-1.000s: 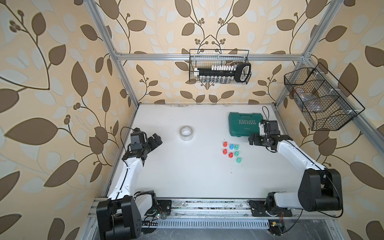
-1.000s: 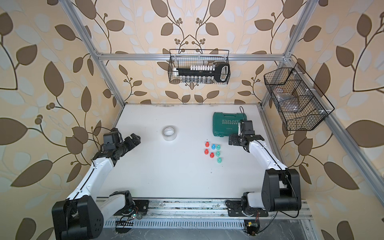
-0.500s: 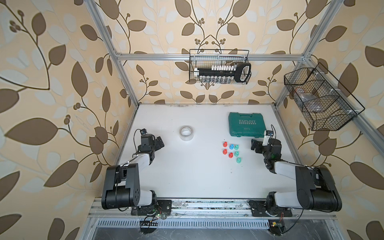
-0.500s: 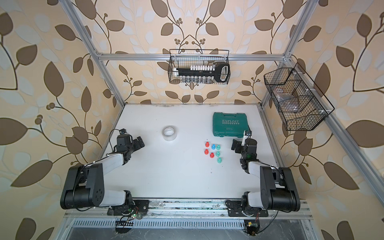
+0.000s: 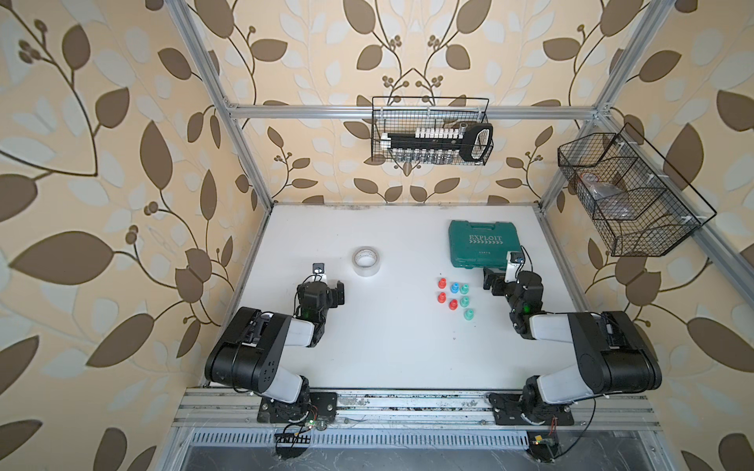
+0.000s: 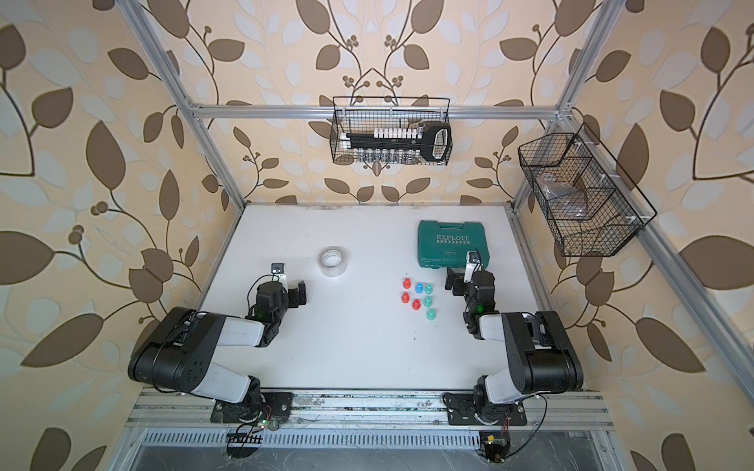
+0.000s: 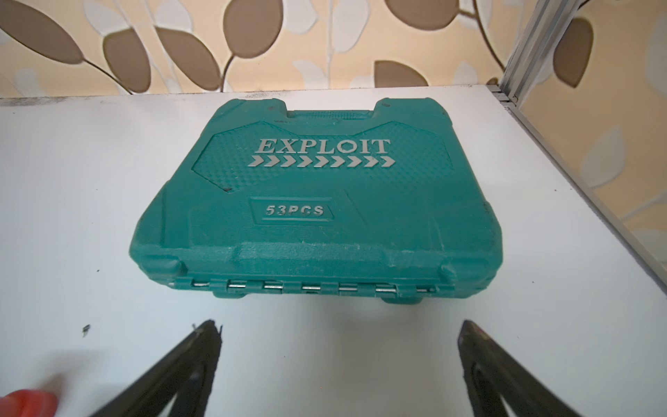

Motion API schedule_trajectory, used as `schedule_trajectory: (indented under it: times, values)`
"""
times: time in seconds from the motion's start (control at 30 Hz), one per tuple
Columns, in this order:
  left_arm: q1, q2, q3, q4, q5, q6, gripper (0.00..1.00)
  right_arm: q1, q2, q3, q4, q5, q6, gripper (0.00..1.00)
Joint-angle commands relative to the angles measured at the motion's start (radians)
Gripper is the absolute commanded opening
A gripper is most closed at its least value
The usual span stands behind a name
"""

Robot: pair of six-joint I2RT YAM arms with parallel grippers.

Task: Close the stamp cap
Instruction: Reset both arms

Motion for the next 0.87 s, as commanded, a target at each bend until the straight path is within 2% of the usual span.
schedule_trajectory:
  times: [0.0,0.07,0.83]
  values:
    - [0.051,0.009,0.082,-0.007,0.018,0.013,0.99,0.008,0.003,0.015,0.001,0.044,-0.02,0.98]
    - [0.127,0.022,0.127,-0.083,0.138,-0.021,0.99,0.011,0.003,0.015,0.004,0.047,-0.021,0.98]
    - [0.123,-0.001,0.105,-0.066,0.136,-0.019,0.99,0.022,0.008,0.029,-0.019,0.032,-0.039,0.98]
